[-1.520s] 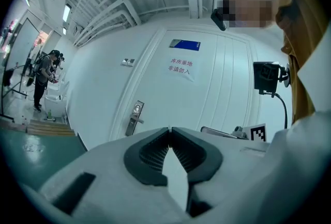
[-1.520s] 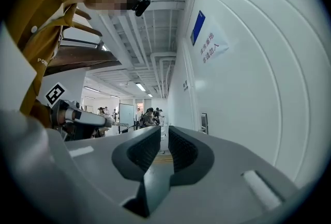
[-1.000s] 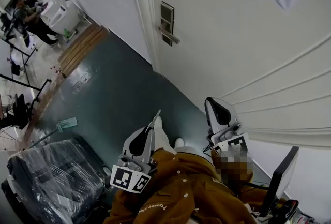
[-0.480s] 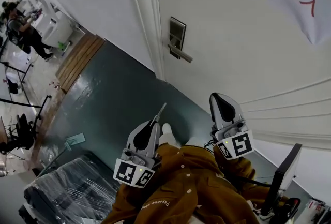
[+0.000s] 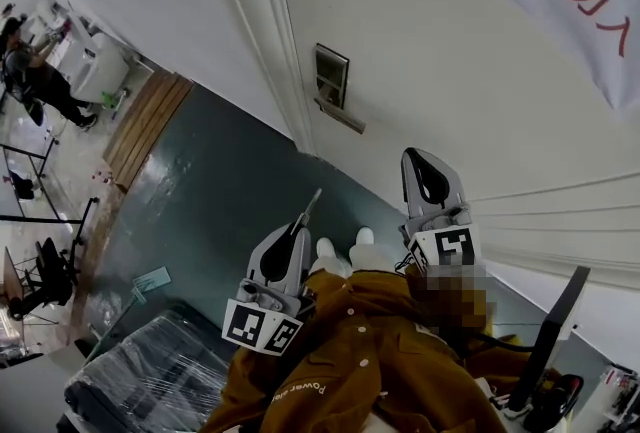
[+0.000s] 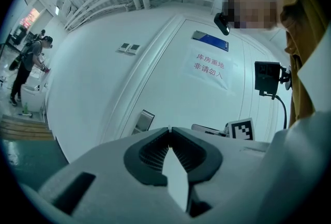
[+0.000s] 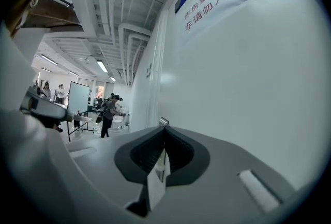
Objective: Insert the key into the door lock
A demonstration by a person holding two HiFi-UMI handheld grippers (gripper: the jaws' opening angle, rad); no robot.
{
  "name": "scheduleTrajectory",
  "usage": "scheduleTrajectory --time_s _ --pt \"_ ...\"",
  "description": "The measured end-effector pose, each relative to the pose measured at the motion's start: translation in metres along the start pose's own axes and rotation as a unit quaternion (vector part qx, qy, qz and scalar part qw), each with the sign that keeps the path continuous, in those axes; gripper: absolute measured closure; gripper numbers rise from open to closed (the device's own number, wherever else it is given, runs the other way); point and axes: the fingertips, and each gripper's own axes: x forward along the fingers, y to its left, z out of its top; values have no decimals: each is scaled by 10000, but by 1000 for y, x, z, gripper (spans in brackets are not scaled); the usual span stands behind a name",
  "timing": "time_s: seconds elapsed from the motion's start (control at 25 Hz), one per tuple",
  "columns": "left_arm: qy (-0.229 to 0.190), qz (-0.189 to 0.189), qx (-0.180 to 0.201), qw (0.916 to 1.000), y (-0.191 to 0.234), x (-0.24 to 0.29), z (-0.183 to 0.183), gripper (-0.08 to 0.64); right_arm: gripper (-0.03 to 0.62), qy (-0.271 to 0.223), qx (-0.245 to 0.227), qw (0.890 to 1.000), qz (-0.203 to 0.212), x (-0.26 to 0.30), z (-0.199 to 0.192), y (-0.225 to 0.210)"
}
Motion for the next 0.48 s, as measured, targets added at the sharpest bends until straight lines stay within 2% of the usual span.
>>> scheduleTrajectory --time_s 0.28,0.48 --pt "16 -107 -21 9999 -3 17 3 535 586 -239 -104 9934 -1114 21 24 -55" --pt "28 -121 8 9999 -2 29 4 535 586 -302 -72 9908 -1321 26 28 -71"
